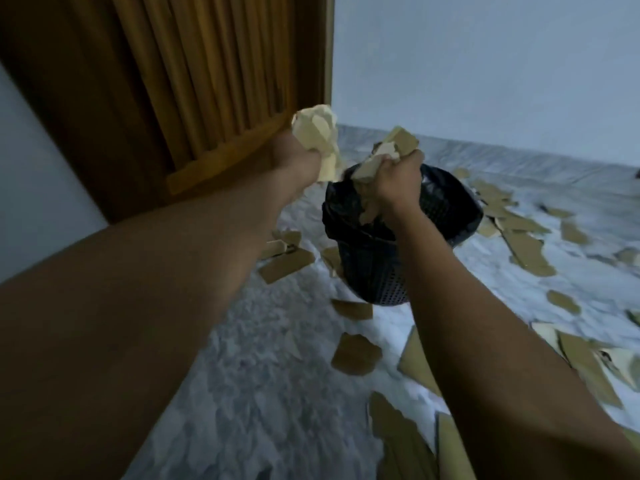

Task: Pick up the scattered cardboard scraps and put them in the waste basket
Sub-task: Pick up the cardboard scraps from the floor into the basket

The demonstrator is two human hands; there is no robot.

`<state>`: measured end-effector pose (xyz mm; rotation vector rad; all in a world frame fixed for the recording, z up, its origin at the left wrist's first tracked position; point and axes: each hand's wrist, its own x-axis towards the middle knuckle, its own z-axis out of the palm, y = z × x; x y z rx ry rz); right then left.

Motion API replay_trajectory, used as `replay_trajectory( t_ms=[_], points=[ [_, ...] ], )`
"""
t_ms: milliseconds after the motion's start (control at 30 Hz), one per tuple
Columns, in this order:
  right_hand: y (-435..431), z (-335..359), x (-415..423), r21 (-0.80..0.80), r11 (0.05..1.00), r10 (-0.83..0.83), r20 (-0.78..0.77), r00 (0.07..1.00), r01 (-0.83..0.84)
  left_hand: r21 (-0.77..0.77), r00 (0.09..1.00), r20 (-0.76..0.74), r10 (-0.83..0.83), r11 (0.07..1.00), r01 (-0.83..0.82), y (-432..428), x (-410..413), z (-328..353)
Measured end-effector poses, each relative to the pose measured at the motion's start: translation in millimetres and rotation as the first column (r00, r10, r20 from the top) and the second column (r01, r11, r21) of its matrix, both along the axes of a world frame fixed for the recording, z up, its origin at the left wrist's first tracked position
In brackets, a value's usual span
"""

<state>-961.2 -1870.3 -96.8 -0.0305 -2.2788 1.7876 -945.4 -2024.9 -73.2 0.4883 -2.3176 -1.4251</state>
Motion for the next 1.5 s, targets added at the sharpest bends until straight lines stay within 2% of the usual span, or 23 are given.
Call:
replay_trajectory(
  t_ms=[67, 100, 133, 200, 267, 333, 400, 567, 633, 700, 767, 833, 933, 1033, 1067, 1133, 1167, 1200, 1267, 1300, 1367, 1433, 1500],
  points=[
    [17.1, 6.2, -5.5, -0.082, 0.996, 0.037, 0.183, 0.982, -0.023, 0.146, 0.984, 0.043, -0.173, 0.975, 0.165, 32.1, -3.7, 0.3],
    [25.4, 7.2, -5.1, -0.115, 0.992, 0.075, 0.223, 0.972, -0.05, 0.227, 0.962, 0.079, -0.262, 0.944, 0.238, 46.1, -4.1, -3.2],
    [35.1, 7.7, -3.5, -0.108, 0.993, 0.07, 0.222, 0.972, -0.047, 0.302, 0.94, 0.109, -0.323, 0.912, 0.278, 56.1, -5.0, -8.2],
    [53.8, 8.7, 7.8, -0.039, 0.998, -0.031, 0.207, 0.978, 0.039, 0.324, 0.93, 0.157, -0.332, 0.907, 0.269, 66.7, -10.6, -22.2],
    [72.2, 4.7, 18.9, 0.021, 0.993, -0.114, 0.138, 0.984, 0.112, 0.257, 0.932, 0.224, -0.284, 0.94, 0.224, 74.3, -12.8, -39.0],
    [92.1, -7.3, 31.6, -0.151, 0.969, -0.177, 0.118, 0.977, 0.193, 0.213, 0.929, 0.245, -0.277, 0.95, 0.227, 84.4, -11.5, -53.2],
    [107.8, -19.2, 48.5, -0.209, 0.93, -0.273, 0.158, 0.949, 0.302, 0.163, 0.928, 0.235, -0.289, 0.953, 0.255, 100.0, -10.4, -63.3],
    [139.7, -58.7, 96.0, -0.153, 0.863, -0.429, 0.279, 0.859, 0.481, -0.018, 0.973, 0.123, -0.197, 0.98, 0.2, 140.3, -9.0, -71.6],
    [149.7, -95.4, 126.2, 0.012, 0.873, -0.458, 0.365, 0.811, 0.488, -0.175, 0.983, 0.02, -0.184, 0.967, 0.185, 155.2, -0.6, -65.4],
    [154.6, -139.6, 169.9, 0.229, 0.891, -0.453, 0.484, 0.749, 0.391, -0.349, 0.963, -0.095, -0.254, 0.914, 0.206, 168.5, 12.3, -56.7],
    [151.6, -178.0, 218.2, 0.43, 0.889, -0.418, 0.615, 0.668, 0.16, -0.512, 0.883, -0.23, -0.409, 0.822, 0.247, 178.2, 25.5, -49.8],
    [139.0, -207.4, 259.4, 0.557, 0.826, -0.411, 0.699, 0.586, -0.086, -0.639, 0.732, -0.288, -0.618, 0.693, 0.334, 182.6, 37.4, -46.9],
    [115.7, -232.6, 293.6, 0.608, 0.757, -0.432, 0.74, 0.516, -0.238, -0.681, 0.496, -0.272, -0.824, 0.53, 0.506, 178.7, 52.7, -42.2],
    [100.5, -247.6, 308.0, 0.66, 0.676, -0.481, 0.733, 0.482, -0.329, -0.706, 0.448, -0.17, -0.878, 0.425, 0.566, 163.8, 68.7, -40.2],
    [98.3, -251.5, 309.4, 0.662, 0.683, -0.498, 0.731, 0.467, -0.308, -0.724, 0.452, -0.141, -0.881, 0.403, 0.56, 158.3, 75.9, -45.3],
    [94.8, -255.8, 314.4, 0.587, 0.798, -0.509, 0.776, 0.372, -0.135, -0.751, 0.452, -0.023, -0.892, 0.314, 0.581, 147.3, 102.6, -63.8],
    [95.7, -259.4, 317.7, 0.572, 0.817, -0.519, 0.785, 0.339, -0.074, -0.74, 0.453, 0.077, -0.888, 0.254, 0.623, 142.1, 118.6, -77.8],
    [96.3, -259.4, 320.6, 0.57, 0.817, -0.514, 0.788, 0.339, -0.086, -0.695, 0.455, 0.229, -0.86, 0.183, 0.696, 137.0, 136.1, -96.4],
    [99.3, -258.6, 325.4, 0.589, 0.791, -0.505, 0.781, 0.368, -0.163, -0.474, 0.397, 0.611, -0.685, 0.086, 0.877, 122.9, 177.4, -142.7],
    [100.1, -256.5, 326.0, 0.585, 0.789, -0.486, 0.782, 0.39, -0.187, -0.334, 0.333, 0.751, -0.57, 0.106, 0.937, 114.7, 198.5, -167.1],
    [105.9, -259.3, 322.8, 0.546, 0.821, -0.43, 0.782, 0.451, -0.166, -0.148, 0.247, 0.875, -0.415, 0.256, 0.955, 103.1, 240.5, -219.3],
    [115.0, -264.3, 318.5, 0.46, 0.88, -0.347, 0.792, 0.501, -0.117, -0.091, 0.229, 0.9, -0.371, 0.353, 0.931, 102.3, 282.7, -249.0],
    [127.1, -268.5, 313.5, 0.347, 0.934, -0.239, 0.78, 0.579, -0.082, -0.137, 0.286, 0.852, -0.439, 0.341, 0.93, 109.1, 310.1, -268.5]
  ],
)
